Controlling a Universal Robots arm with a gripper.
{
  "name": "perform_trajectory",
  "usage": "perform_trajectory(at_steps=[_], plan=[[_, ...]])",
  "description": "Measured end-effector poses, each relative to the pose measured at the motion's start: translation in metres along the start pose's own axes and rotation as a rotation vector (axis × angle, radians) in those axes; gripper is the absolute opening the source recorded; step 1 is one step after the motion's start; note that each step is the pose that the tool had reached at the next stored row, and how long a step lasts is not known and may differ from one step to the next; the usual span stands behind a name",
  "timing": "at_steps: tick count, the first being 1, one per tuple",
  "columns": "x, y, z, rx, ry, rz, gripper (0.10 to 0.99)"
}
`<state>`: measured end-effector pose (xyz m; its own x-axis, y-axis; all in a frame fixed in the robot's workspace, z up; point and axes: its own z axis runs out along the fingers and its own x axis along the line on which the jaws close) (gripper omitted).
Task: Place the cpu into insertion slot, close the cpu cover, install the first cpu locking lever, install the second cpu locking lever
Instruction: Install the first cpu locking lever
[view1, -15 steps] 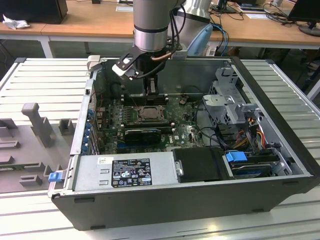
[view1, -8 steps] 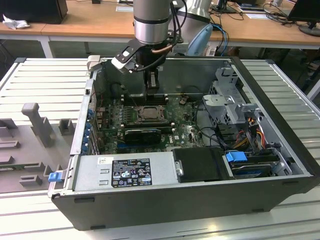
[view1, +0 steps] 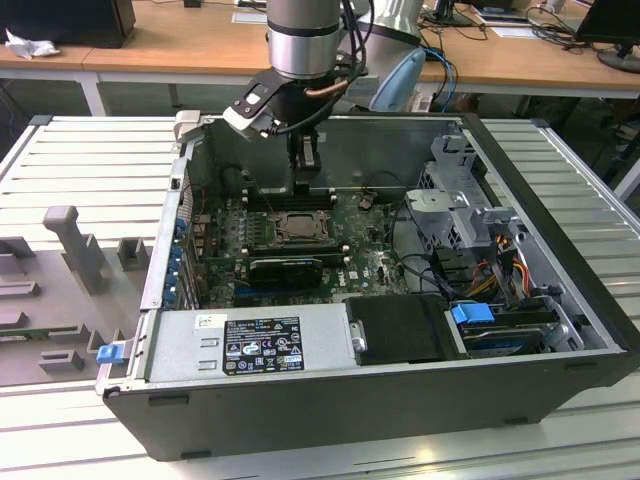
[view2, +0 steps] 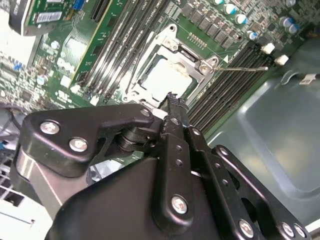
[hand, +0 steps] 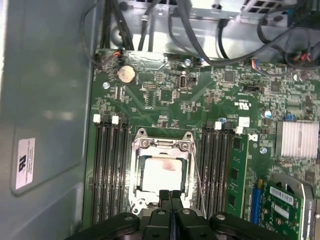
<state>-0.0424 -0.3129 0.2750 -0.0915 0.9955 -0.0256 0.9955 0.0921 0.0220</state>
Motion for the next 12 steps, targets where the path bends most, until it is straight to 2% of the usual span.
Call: perform_trajectory(at_steps=[5,9,12], plan=[[0.0000,0.0000,0.0000,-0.002,0.0021,-0.098,0.106],[0.0000,0.0000,0.0000,-0.004,0.0031,-0.145,0.106],[0.0000,0.0000,0.0000,-0.005,0.0046,-0.209,0.106]])
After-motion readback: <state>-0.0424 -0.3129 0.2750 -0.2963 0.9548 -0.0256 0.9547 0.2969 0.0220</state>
